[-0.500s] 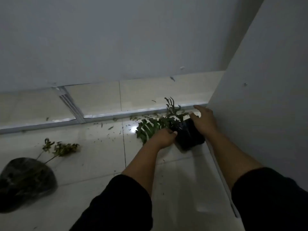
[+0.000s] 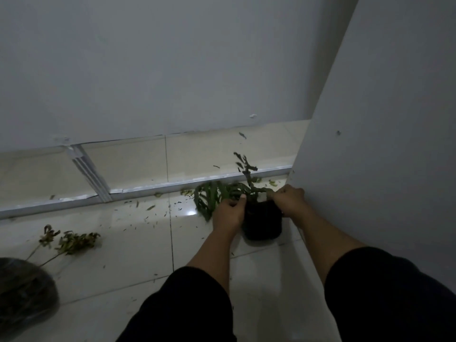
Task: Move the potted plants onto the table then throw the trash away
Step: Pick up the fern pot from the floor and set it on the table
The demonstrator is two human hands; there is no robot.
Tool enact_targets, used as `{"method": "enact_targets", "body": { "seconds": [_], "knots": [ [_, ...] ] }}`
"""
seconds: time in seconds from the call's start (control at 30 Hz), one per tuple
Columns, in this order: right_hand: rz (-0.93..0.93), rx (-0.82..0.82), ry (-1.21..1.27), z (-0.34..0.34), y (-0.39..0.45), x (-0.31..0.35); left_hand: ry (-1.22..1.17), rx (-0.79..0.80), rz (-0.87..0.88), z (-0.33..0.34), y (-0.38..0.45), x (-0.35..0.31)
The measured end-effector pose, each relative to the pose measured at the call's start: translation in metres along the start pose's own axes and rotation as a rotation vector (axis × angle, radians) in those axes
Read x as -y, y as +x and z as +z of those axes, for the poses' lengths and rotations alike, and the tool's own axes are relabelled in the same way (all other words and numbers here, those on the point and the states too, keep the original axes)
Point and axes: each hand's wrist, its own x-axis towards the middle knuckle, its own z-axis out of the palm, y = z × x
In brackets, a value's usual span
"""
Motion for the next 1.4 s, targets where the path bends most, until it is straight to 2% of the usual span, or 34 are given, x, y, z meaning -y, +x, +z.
{"method": "enact_targets", "body": {
  "seconds": [0.13, 0.23, 0.33, 0.4, 0.47, 0.53, 0.57, 0.63, 0.7, 0.8, 0.9, 1.0, 1.07, 1.17, 1.3, 1.4],
  "knots": [
    [0.026, 0.065, 0.19, 0.003, -0.012, -0.008, 0.033, -0.051, 0.092, -0.009, -0.01, 0.0],
    [0.109, 0.245, 0.183, -0.001, -0.017, -0.014, 0.08, -0.003, 0.117, -0.016, -0.01, 0.007],
    [0.154, 0.328, 0.075, -0.005, -0.018, -0.018, 0.087, 0.026, 0.132, -0.022, -0.007, 0.017],
    [0.159, 0.309, -0.025, -0.002, -0.018, -0.017, 0.07, -0.012, 0.15, -0.025, -0.007, 0.022],
    [0.112, 0.203, -0.113, 0.004, -0.014, -0.018, 0.085, -0.091, 0.128, -0.027, -0.006, 0.026],
    [0.01, 0.087, -0.093, 0.007, -0.007, -0.018, 0.181, -0.179, 0.053, -0.027, -0.003, 0.031],
    [-0.037, 0.079, -0.046, 0.008, -0.005, -0.015, 0.187, -0.203, -0.017, -0.027, 0.0, 0.034],
    [-0.093, 0.16, 0.005, 0.01, -0.003, -0.01, 0.12, -0.182, -0.132, -0.023, 0.011, 0.043],
    [-0.123, 0.223, -0.031, 0.013, -0.003, -0.006, 0.071, -0.165, -0.156, -0.02, 0.022, 0.05],
    [-0.153, 0.142, -0.114, 0.018, -0.002, -0.008, -0.014, -0.194, -0.138, -0.02, 0.029, 0.049],
    [-0.105, 0.071, -0.146, 0.014, -0.002, -0.013, -0.214, -0.278, -0.124, -0.024, 0.029, 0.044],
    [-0.079, 0.05, -0.18, 0.009, 0.0, -0.019, -0.377, -0.295, -0.109, -0.026, 0.023, 0.033],
    [-0.119, 0.038, -0.128, 0.011, 0.0, -0.021, -0.318, -0.28, -0.059, -0.024, 0.017, 0.027],
    [-0.272, 0.094, -0.052, 0.014, -0.005, -0.021, -0.151, -0.251, 0.047, -0.018, 0.01, 0.033],
    [-0.427, 0.15, -0.186, 0.014, -0.005, -0.031, 0.035, -0.112, 0.166, -0.007, 0.01, 0.045],
    [-0.474, 0.192, -0.323, 0.014, -0.002, -0.041, 0.086, -0.107, 0.256, -0.007, 0.015, 0.048]
  ]
}}
